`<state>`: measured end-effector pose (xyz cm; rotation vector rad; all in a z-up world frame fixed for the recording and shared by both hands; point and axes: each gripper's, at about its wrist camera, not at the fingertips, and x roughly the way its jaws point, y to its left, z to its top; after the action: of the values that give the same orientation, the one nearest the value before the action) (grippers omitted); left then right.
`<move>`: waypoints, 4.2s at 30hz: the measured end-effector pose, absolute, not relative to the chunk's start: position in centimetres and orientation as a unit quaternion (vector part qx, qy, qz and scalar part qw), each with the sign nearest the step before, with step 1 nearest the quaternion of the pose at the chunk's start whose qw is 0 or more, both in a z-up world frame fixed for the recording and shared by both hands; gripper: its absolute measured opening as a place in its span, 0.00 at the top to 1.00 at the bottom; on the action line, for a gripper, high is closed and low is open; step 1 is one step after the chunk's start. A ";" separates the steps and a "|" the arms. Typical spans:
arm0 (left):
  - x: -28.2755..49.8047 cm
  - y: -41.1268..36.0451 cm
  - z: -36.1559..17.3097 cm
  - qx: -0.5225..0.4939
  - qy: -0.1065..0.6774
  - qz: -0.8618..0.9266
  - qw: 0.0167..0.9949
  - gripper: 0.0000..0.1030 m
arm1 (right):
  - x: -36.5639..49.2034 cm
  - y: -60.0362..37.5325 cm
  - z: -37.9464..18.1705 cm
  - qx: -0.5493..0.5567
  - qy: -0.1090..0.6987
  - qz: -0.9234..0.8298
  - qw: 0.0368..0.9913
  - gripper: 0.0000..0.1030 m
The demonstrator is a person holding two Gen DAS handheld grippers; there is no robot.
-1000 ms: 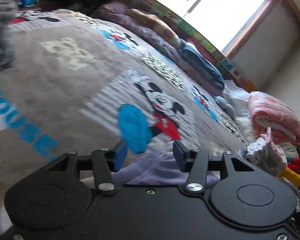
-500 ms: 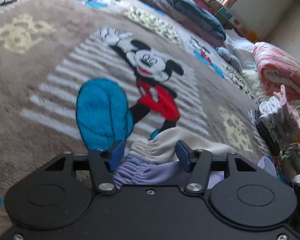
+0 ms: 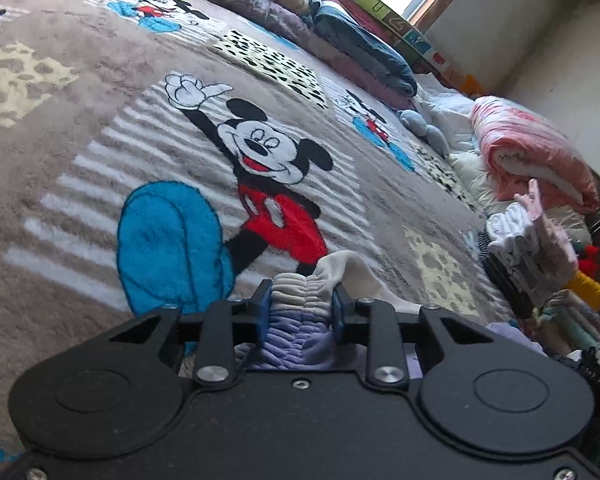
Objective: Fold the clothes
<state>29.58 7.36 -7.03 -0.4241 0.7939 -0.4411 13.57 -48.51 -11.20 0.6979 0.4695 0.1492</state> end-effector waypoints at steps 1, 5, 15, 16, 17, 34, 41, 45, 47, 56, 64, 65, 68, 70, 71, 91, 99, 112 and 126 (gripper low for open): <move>29.7 7.3 -7.1 -0.202 0.381 -0.213 0.877 0.74 | 13.6 -48.5 -10.8 0.329 0.234 0.064 0.912 0.77; 29.9 7.6 -7.5 -0.212 0.386 -0.218 0.871 0.74 | 15.4 -48.9 -9.2 0.328 0.262 0.051 0.906 0.29; 29.8 7.6 -8.3 -0.220 0.396 -0.229 0.862 0.74 | 24.5 -46.0 -9.5 0.220 0.405 0.011 0.887 0.30; 29.8 7.6 -8.3 -0.220 0.395 -0.230 0.862 0.74 | 24.9 -45.9 -9.6 0.233 0.409 0.025 0.882 0.46; 29.8 7.7 -8.2 -0.221 0.394 -0.232 0.861 0.74 | 25.2 -45.6 -9.7 0.238 0.414 0.042 0.878 0.56; 27.3 9.7 -6.8 -0.241 0.361 -0.233 0.870 0.75 | 12.3 -39.7 -1.0 -0.032 0.210 0.115 0.970 0.75; 26.2 9.8 -6.8 -0.233 0.362 -0.230 0.873 0.75 | 6.6 -35.8 -2.2 -0.169 0.242 0.181 0.938 0.72; 25.9 10.0 -6.8 -0.237 0.361 -0.226 0.873 0.75 | 4.5 -33.2 -2.5 -0.233 0.275 0.219 0.907 0.68; 25.8 10.1 -6.8 -0.239 0.360 -0.224 0.873 0.75 | 3.6 -31.8 -2.7 -0.264 0.295 0.238 0.887 0.65; 25.9 10.4 -7.0 -0.253 0.361 -0.224 0.869 0.75 | 0.6 -28.3 -3.9 -0.348 0.405 0.301 0.790 0.54; 26.0 10.5 -6.8 -0.262 0.358 -0.228 0.867 0.75 | 5.6 -36.4 -1.1 -0.005 0.391 0.154 0.907 0.29; 26.0 10.4 -6.7 -0.262 0.357 -0.229 0.867 0.75 | 6.3 -37.1 -1.7 0.031 0.394 0.142 0.907 0.29; 26.1 10.4 -6.6 -0.262 0.354 -0.230 0.868 0.75 | 7.6 -38.1 -3.9 0.076 0.416 0.125 0.898 0.31; 26.2 10.4 -6.5 -0.264 0.352 -0.231 0.868 0.75 | 8.2 -37.8 -5.7 0.069 0.436 0.117 0.889 0.48; 26.3 10.4 -6.5 -0.265 0.352 -0.232 0.867 0.75 | 8.4 -37.6 -6.3 0.071 0.441 0.117 0.887 0.54; 28.6 11.5 -2.4 -0.228 0.228 -0.219 0.921 0.75 | 14.7 -39.2 2.0 -0.066 0.325 0.085 0.939 0.93; 31.6 12.1 -3.4 -0.209 0.232 -0.195 0.930 0.75 | 23.2 -40.6 1.8 -0.072 0.359 0.086 0.926 0.93; 37.9 11.0 -7.7 -0.216 0.332 -0.154 0.905 0.62 | 32.3 -45.1 -6.3 0.095 0.453 0.038 0.886 0.91; 36.6 13.1 -5.3 -0.194 0.343 -0.202 0.897 0.54 | 31.7 -46.4 -8.3 0.137 0.423 0.021 0.895 0.65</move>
<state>36.56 13.06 -5.30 -0.4012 0.7101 -0.4175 31.69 -46.39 -8.31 0.2846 0.8777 0.0427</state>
